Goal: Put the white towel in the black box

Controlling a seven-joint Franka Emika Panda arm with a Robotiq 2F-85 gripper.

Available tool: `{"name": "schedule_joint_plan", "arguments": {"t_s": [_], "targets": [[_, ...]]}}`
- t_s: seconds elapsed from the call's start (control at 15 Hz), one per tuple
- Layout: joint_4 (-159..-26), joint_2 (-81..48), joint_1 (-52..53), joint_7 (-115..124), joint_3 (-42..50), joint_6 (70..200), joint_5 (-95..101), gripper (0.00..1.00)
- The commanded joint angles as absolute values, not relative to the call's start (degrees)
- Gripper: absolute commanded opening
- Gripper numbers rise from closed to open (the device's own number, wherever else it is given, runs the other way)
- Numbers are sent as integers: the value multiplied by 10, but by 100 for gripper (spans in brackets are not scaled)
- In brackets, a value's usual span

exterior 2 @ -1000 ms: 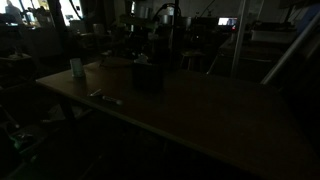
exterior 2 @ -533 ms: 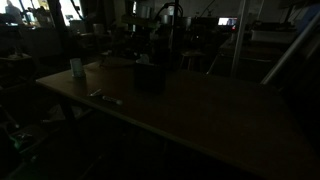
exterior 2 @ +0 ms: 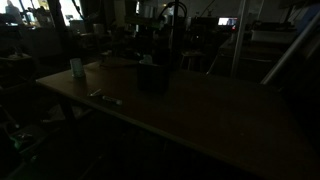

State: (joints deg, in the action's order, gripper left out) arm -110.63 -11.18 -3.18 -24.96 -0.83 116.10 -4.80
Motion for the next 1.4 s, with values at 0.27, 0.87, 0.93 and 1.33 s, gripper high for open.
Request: {"name": "schedule_joint_plan", "arguments": {"t_s": [0.27,0.87,0.93,1.33], "targets": [[-1085,-136,-36,-227,5,1157,-9,0],[-1080,-130,-40,-238,4,1161,-15,0],[-1080,-130,-41,-237,5,1161,-13,0],[-1077,-129,-46,-234,10,1160,-5,0]]}}
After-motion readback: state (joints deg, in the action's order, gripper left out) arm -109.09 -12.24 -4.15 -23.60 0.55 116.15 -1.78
